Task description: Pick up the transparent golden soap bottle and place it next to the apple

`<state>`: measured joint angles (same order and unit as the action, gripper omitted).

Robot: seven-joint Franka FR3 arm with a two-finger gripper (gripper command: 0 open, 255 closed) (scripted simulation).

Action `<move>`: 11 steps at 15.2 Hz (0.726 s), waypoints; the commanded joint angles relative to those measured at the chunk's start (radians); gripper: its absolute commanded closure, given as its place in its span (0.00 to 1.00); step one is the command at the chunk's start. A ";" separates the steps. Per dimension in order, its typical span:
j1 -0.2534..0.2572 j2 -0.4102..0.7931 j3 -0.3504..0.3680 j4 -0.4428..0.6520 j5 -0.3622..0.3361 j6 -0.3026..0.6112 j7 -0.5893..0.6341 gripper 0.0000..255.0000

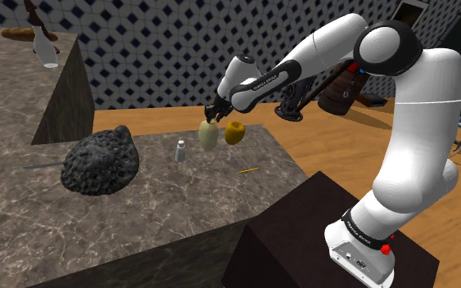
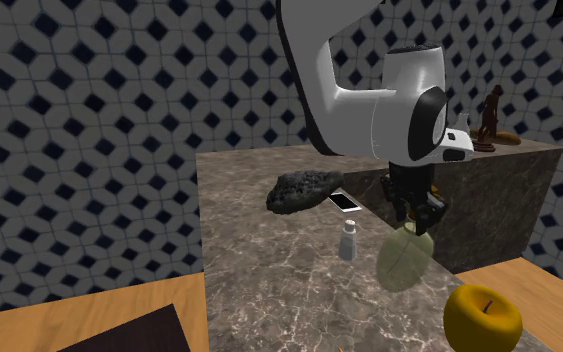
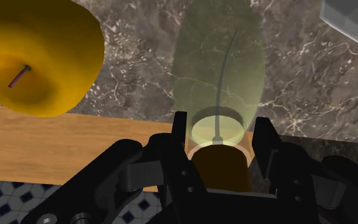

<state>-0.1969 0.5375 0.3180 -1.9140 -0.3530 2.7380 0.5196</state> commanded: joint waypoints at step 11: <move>-0.040 -0.099 0.044 -0.051 0.045 -0.045 -0.031 0.00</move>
<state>-0.2309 0.4642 0.3507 -1.9588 -0.3207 2.7108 0.4943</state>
